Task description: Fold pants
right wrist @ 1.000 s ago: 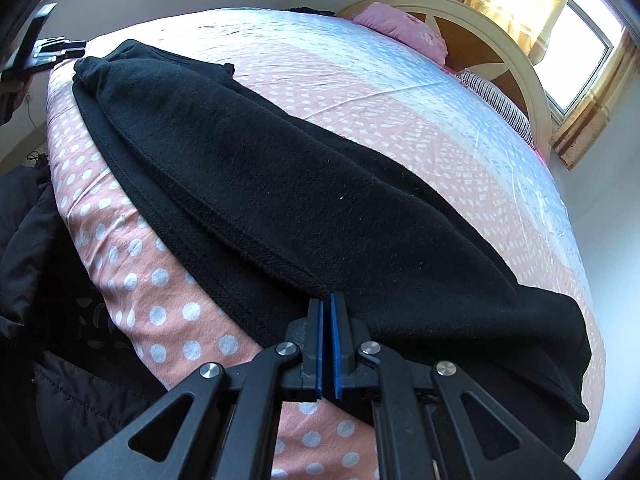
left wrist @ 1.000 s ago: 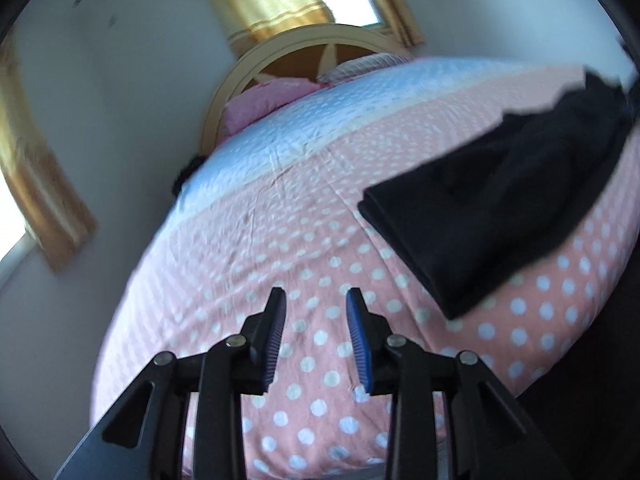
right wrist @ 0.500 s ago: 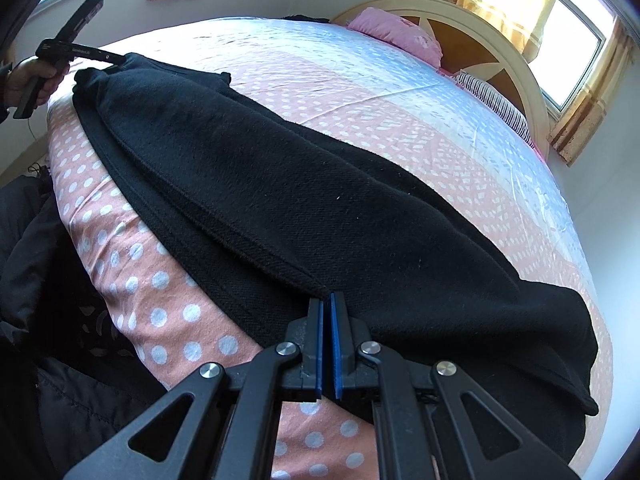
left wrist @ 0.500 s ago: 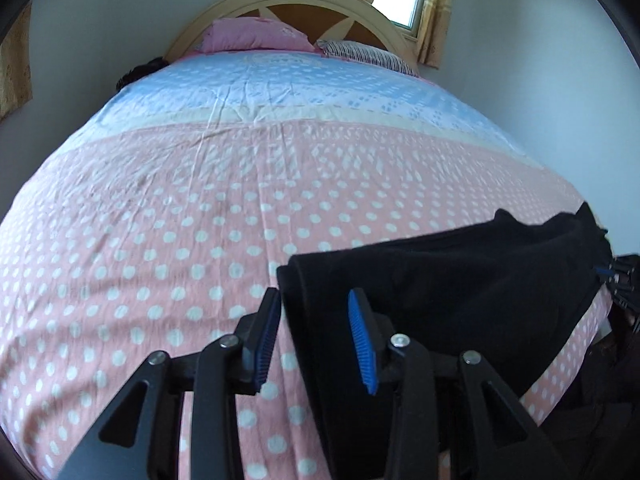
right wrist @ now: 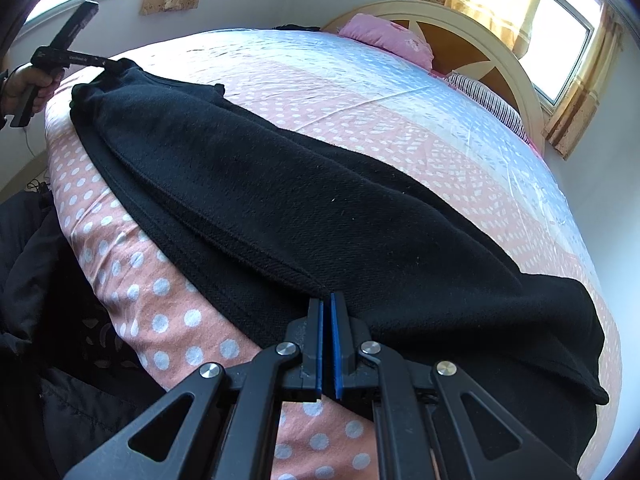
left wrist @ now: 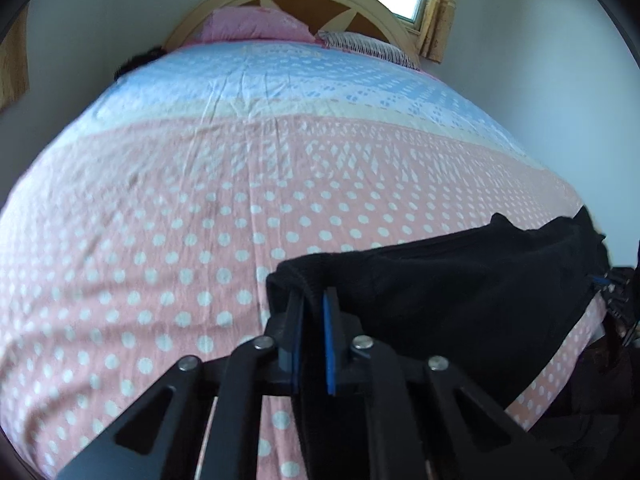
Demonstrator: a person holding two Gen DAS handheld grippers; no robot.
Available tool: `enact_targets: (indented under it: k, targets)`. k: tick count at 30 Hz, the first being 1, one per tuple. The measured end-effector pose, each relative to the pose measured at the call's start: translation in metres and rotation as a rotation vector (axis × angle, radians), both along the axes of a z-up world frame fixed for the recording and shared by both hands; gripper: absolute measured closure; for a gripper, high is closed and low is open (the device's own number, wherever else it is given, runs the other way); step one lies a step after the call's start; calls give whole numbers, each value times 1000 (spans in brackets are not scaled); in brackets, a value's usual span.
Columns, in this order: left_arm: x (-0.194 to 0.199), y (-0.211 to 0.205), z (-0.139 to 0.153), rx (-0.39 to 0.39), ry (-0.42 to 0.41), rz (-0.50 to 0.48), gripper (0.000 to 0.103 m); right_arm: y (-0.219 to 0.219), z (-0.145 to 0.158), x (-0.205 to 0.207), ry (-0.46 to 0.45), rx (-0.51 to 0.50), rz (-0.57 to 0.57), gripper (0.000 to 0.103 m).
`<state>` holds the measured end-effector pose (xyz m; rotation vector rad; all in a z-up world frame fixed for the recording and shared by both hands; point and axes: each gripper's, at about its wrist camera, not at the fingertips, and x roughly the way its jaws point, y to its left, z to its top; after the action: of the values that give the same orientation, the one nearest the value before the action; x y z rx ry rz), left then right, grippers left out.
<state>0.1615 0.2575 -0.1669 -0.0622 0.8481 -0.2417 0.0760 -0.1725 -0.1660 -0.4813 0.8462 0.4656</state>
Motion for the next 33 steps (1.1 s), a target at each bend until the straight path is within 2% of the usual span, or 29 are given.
enact_targets:
  k: [2,6,10,12,14,16,17,18,20,22,24,29,33]
  targets:
    - [-3,-2,11,5,-46,-8,96,0,0,0,6,-2,-1,100]
    - [0,8,23,-31,-63,18,96,3,0,-1,2,-10,-6,100]
    - [22,11,-5,-9,35,58,94,4,2,-8,8,-16,3,100]
    - [29,11,-14,-4,20,73,92,3,2,-10,6,-31,7,100]
    - [29,15,-15,-47,12,86,91,1,3,-11,0,-18,12,100]
    - [25,16,-14,-41,-2,99,80,0,6,-10,0,2,10,96]
    - [19,16,-12,-33,-13,98,79,0,7,-10,-1,6,9,86]
    - [14,17,-10,-28,-18,94,76,2,9,-13,-9,7,15,70]
    - [3,18,-4,3,-36,119,65,8,12,-18,-30,7,37,60]
    - [-10,23,4,-1,-75,128,50,16,14,-23,-57,0,60,60]
    - [-27,29,12,-6,-110,142,42,23,14,-22,-69,-12,65,60]
    - [-59,29,16,-76,-115,97,42,41,9,-14,-55,-7,92,60]
    - [-66,14,5,-95,-72,37,42,58,3,-15,-53,-35,114,60]
